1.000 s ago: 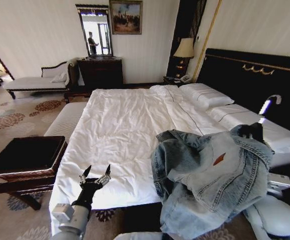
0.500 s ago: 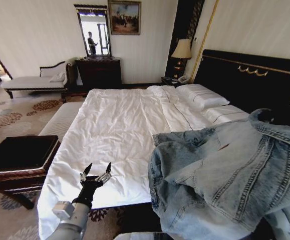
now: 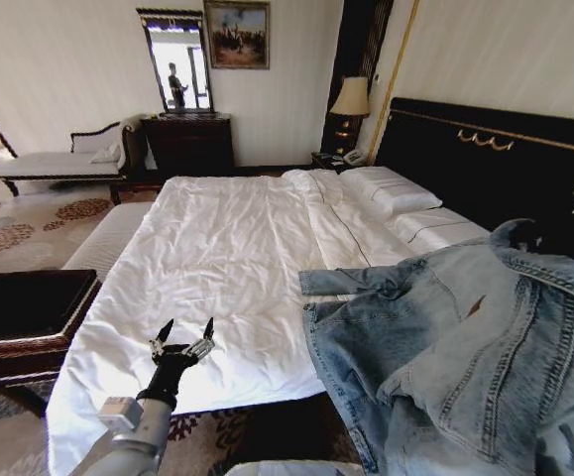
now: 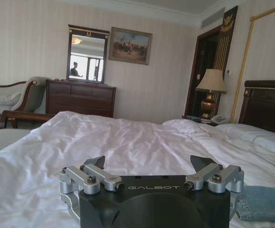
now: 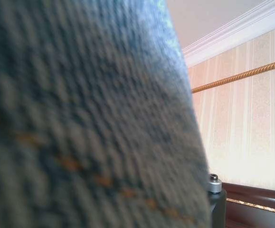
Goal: Pick up the clothes from the bed and hang them on the clothes hanger.
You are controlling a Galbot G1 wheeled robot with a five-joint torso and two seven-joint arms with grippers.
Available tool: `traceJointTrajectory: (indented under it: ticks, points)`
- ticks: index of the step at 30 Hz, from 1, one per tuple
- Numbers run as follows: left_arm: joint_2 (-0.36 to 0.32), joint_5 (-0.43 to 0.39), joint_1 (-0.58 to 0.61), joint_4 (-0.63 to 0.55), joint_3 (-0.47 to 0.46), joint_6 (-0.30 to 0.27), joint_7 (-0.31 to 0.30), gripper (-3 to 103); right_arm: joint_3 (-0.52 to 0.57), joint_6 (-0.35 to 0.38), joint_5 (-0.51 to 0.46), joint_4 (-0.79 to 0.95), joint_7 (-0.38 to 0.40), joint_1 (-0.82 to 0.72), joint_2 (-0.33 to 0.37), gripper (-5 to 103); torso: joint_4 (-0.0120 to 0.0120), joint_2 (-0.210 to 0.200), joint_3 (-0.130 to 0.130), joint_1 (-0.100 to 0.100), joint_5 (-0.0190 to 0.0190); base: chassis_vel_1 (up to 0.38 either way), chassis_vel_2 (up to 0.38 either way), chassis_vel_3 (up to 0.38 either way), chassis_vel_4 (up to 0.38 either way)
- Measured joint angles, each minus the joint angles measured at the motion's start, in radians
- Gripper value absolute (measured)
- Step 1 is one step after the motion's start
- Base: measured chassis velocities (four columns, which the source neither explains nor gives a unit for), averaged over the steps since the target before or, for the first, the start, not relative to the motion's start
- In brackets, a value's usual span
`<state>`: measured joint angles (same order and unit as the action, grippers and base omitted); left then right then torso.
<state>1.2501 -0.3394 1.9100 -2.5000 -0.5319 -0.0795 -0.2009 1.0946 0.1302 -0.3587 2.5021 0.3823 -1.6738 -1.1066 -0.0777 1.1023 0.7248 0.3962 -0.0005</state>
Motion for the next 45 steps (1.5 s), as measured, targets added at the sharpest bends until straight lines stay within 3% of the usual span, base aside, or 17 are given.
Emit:
traceJointTrajectory:
  ticks: [15, 21, 45]
  points:
    - [0.007, 0.048, 0.02, 0.0, -0.016, 0.067, 0.005, 100, -0.013, -0.009, 0.033, -0.001, -0.003, -0.023, -0.055, 14, 0.0001, 0.0, 0.0, 0.0, 0.0001, 0.003, 0.004, -0.002, -0.001]
    - [0.01, 0.074, 0.031, 0.0, -0.004, 0.059, 0.011, 100, 0.009, -0.016, 0.017, -0.002, -0.006, -0.03, -0.049, 14, 0.0, 0.0, 0.0, 0.0, 0.0006, 0.0, 0.0, 0.0, 0.0]
    - [0.0, 0.052, 0.02, 0.0, -0.009, 0.067, 0.031, 100, 0.091, -0.041, -0.034, -0.002, 0.002, -0.058, -0.051, 14, -0.0002, 0.0, 0.0, 0.0, 0.0005, -0.066, -0.061, -0.057, -0.061]
